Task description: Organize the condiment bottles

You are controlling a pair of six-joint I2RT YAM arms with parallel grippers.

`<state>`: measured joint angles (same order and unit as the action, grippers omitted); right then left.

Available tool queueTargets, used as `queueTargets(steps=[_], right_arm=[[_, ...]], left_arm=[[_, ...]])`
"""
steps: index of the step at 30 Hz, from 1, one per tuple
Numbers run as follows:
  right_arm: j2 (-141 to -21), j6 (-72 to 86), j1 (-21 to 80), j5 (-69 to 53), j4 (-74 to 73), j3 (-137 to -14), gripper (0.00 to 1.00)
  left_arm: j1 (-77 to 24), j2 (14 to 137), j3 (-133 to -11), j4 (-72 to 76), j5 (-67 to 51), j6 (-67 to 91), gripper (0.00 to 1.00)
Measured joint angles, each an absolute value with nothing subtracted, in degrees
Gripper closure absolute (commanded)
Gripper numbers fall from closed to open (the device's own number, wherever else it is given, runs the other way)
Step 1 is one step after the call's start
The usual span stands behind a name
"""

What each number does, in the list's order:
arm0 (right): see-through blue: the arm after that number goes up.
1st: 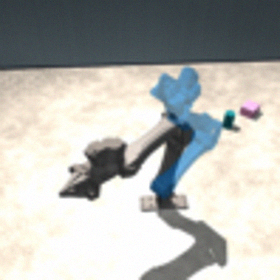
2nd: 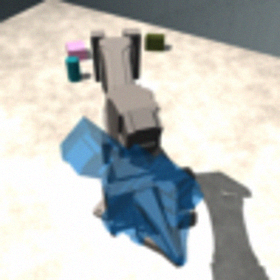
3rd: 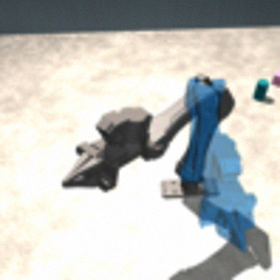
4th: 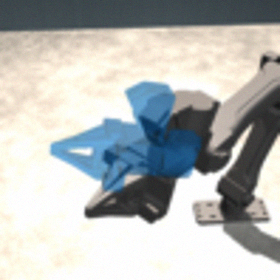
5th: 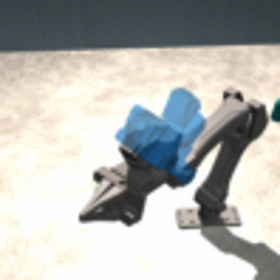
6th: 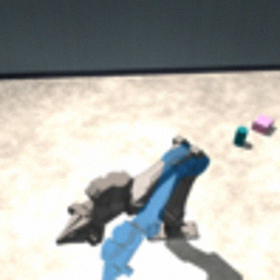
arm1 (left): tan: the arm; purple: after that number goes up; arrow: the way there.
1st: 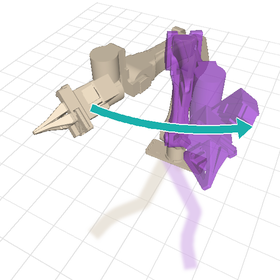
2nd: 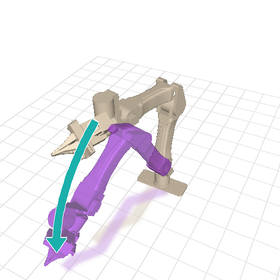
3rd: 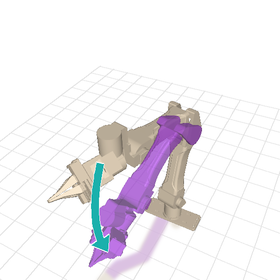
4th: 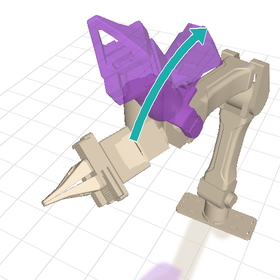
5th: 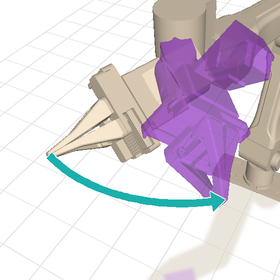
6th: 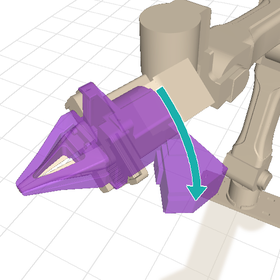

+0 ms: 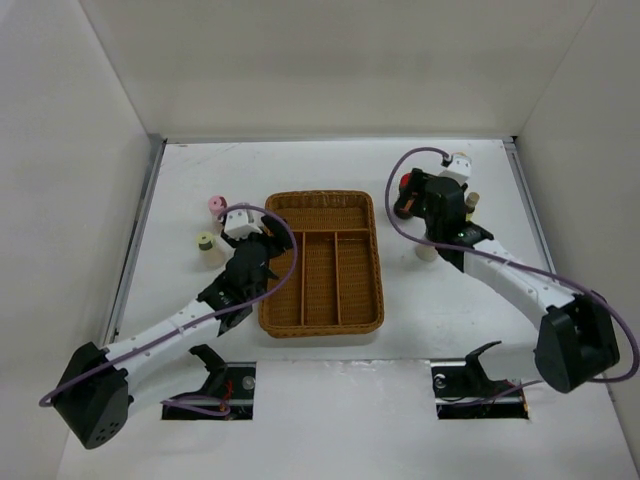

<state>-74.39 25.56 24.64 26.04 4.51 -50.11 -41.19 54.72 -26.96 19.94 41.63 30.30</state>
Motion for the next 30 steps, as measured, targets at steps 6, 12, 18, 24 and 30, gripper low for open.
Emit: queueTargets(steps=[6,12,18,24,30], right_arm=[[-83.72,23.07,23.33,25.47,1.98,-59.09,0.09],[-90.54,21.74,21.12,25.61,0.08,-64.84,0.08],[-94.37,21.02,20.51,25.50,-2.46,-66.08,0.05],[-97.19,20.69,20.10,23.00,-4.64,-68.62,0.05],[-100.05,20.64,19.46,21.26,-5.13,-70.89,0.08]], left_arm=[[-41.30,56.82,-24.27,27.73,38.02,30.30,0.35],[-41.41,57.10,-22.02,32.18,36.36,30.41,0.34],[-41.41,56.99,-20.99,34.26,36.14,30.48,0.34],[-41.39,57.08,-20.97,34.81,35.75,30.50,0.34],[-41.30,57.08,-20.97,34.96,35.70,30.68,0.34]])
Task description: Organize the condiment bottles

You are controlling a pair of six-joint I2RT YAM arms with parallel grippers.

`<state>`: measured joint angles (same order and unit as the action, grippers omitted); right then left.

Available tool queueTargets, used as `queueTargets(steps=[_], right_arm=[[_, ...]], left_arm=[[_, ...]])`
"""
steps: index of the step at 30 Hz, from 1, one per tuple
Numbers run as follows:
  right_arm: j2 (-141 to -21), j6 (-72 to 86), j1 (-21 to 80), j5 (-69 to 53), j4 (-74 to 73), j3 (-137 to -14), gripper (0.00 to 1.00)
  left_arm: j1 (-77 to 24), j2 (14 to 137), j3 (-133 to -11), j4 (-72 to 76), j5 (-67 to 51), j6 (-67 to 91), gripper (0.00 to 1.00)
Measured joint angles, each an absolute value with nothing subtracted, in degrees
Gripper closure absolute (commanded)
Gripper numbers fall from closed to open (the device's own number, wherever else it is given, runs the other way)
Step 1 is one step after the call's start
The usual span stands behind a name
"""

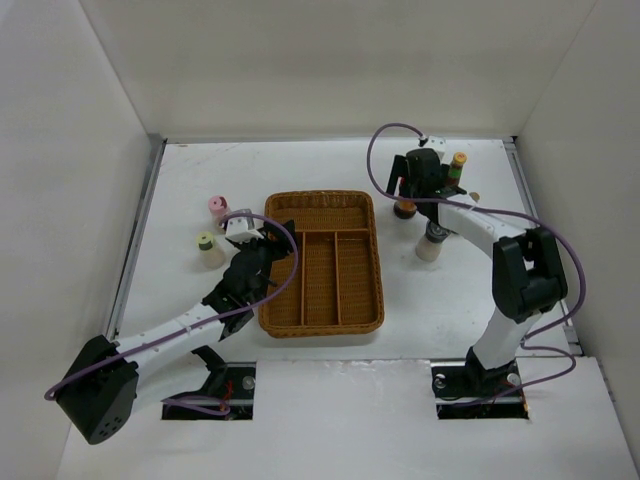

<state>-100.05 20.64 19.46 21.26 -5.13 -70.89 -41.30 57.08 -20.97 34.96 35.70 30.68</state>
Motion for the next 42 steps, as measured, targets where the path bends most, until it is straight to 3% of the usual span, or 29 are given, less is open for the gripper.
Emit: queueTargets(steps=[9,16,20,33,42], right_arm=[[-101.84,20.47,19.09,20.97,-5.82,-71.55,0.15],[-101.97,20.10,18.76,21.63,-6.02,-71.55,0.39],[-101.97,19.88,18.76,22.44,-6.02,-71.55,0.43],[-95.31,17.56,21.37,23.77,-7.01,-67.92,0.45],[-85.10,13.65,31.48,25.08,-6.94,-70.17,0.45]], left_arm=[[-41.25,57.10,-20.95,34.96,35.68,30.92,0.34],[-40.91,57.12,-20.95,34.98,35.66,31.00,0.33],[-40.91,57.12,-20.95,34.98,35.64,31.18,0.33],[-40.88,57.06,-20.95,34.98,35.51,31.40,0.33],[-40.88,53.41,-20.47,35.00,35.70,31.48,0.34]])
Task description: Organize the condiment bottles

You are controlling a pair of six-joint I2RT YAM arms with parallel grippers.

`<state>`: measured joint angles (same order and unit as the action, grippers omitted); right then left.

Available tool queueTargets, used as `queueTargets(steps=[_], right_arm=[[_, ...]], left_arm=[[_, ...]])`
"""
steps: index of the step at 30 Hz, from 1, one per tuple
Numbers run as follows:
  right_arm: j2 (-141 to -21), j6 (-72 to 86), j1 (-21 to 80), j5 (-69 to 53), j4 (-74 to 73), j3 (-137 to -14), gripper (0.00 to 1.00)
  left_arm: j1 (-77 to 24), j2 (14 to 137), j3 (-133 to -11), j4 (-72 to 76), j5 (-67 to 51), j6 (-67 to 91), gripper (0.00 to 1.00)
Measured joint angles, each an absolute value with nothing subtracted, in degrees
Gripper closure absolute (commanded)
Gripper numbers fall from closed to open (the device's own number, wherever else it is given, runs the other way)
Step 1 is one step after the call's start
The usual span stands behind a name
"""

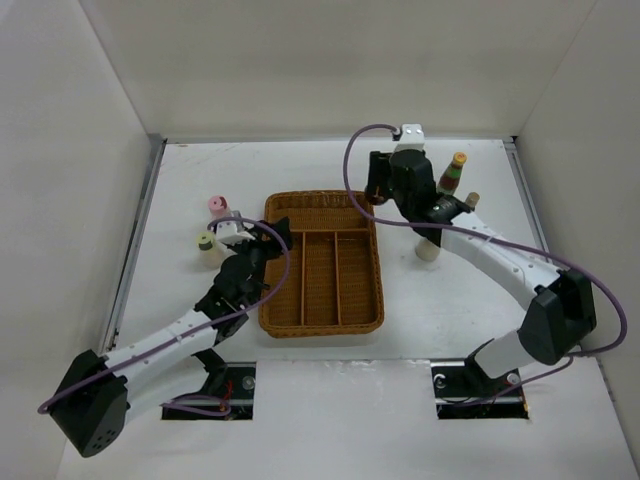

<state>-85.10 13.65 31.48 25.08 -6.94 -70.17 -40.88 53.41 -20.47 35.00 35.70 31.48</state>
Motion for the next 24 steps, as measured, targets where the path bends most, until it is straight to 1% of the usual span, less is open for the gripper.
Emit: queueTargets(steps=[6,12,18,24], right_arm=[[-87.99,12.88,39.88,23.97,-6.70,-77.73,0.45],[-98.13,13.30,44.31,22.02,-5.13,-86.06,0.45],[-110.02,13.80,45.89,21.10,-4.73,-92.23,0.45],[-116.51,14.85,46.89,20.93,-4.54,-93.82,0.45]], left_arm=[[-40.47,45.93,-18.11,34.94,38.61,31.53,0.34],[-39.75,37.82,-16.73,33.89,42.13,31.64,0.34],[-39.09,36.47,-16.14,33.65,43.29,31.99,0.34],[-39.03,36.91,-14.98,32.64,43.31,32.40,0.34]])
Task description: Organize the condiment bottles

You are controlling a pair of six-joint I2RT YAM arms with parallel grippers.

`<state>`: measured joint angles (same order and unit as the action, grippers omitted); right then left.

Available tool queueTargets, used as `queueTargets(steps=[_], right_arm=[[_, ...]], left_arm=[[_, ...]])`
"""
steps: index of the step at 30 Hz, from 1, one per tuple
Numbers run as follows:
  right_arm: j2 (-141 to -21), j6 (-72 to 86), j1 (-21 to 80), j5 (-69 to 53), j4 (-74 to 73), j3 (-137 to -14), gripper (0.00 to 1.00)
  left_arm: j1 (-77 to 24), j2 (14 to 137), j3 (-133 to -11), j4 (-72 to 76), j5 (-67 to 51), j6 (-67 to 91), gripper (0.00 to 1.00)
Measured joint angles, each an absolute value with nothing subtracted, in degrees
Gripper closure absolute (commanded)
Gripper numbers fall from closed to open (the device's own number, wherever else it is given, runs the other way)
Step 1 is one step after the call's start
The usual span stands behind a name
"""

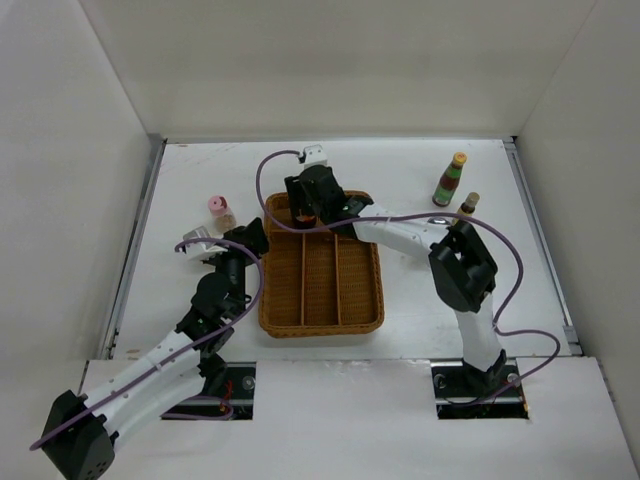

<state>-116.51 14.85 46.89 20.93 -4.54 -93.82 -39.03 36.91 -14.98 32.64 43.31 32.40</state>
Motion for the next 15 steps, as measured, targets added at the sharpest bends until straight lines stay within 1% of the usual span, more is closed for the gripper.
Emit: queueTargets(steps=[5,7,8,11,15], right_arm=[[-118.91,16.21,47.99,20.91,-3.86,-94.41,0.45],[-119.44,16.69,48.49,20.95,-3.14,-94.43,0.43],[-119.63,16.75,48.80,20.95,-2.81,-94.43,0.40],[-119.77,16.88,49.69,20.95,-1.91,-94.45,0.28],[-120.01,16.97,50.65,20.93,-0.32,-94.48,0.21]], left_arm=[[-39.00,36.91,-14.90,32.56,43.33,32.86,0.34],[-39.00,36.95,-14.83,32.53,43.33,33.04,0.34],[-39.00,37.12,-14.83,32.58,43.33,33.10,0.34],[-38.85,38.02,-14.83,32.58,43.31,33.34,0.34],[-38.63,39.00,-14.83,32.56,43.31,33.56,0.34]])
